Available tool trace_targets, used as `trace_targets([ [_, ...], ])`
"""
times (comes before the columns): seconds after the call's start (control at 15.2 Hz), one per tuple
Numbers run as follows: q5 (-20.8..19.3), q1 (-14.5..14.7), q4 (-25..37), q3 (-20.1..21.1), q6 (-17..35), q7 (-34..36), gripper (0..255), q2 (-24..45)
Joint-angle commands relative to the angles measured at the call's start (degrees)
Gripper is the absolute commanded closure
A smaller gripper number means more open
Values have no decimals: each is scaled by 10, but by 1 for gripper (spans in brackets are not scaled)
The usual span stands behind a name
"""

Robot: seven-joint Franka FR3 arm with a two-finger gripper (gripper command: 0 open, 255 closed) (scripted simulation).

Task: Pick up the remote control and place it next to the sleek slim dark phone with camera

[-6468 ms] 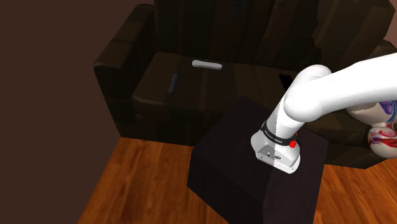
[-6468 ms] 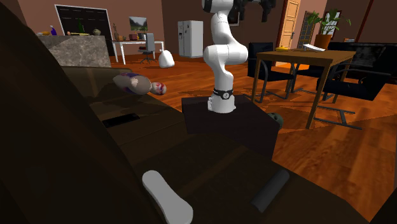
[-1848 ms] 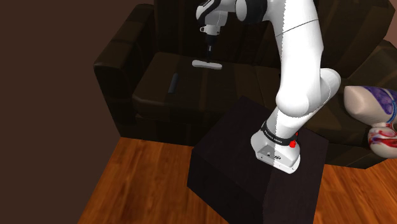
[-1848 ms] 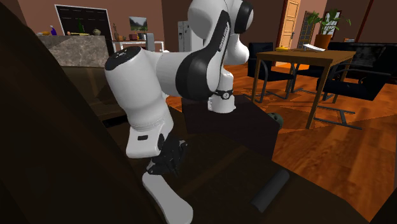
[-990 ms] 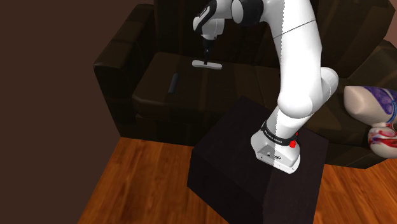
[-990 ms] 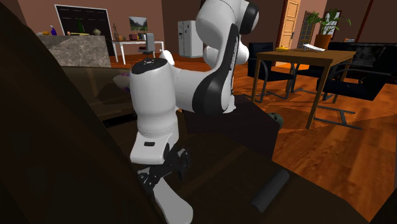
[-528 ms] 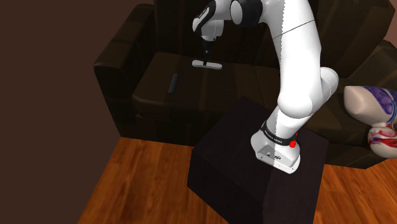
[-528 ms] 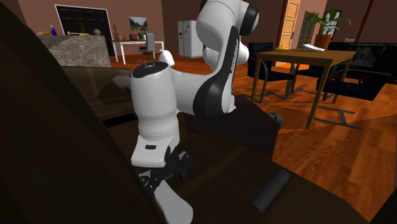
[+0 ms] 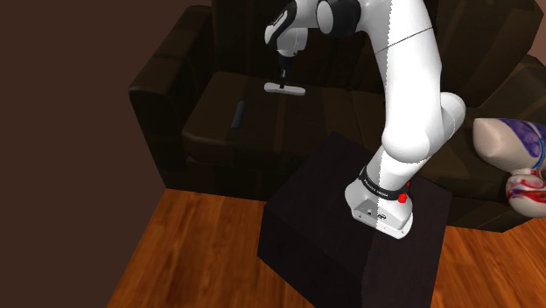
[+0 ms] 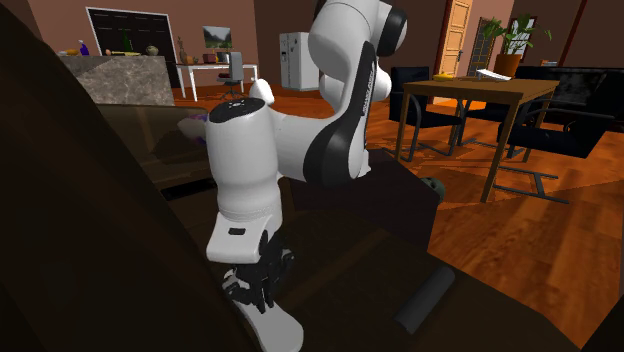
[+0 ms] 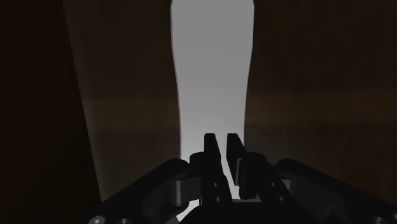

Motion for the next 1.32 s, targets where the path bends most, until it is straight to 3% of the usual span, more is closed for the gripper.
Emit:
trace_targets([
  [0.0, 0, -3, 4, 0, 20, 0, 255, 21],
  [0.2, 2, 1, -22, 0, 34, -5, 255, 10],
  [0.46, -1, 2, -3, -1, 16, 0, 255, 0],
  [0.53, -1, 2, -3, -1, 16, 0, 0, 0],
  [0.66, -21, -5, -32, -2, 22, -61, 0, -27],
  [1.25, -5, -14, -20, 10, 54, -69, 0, 16],
])
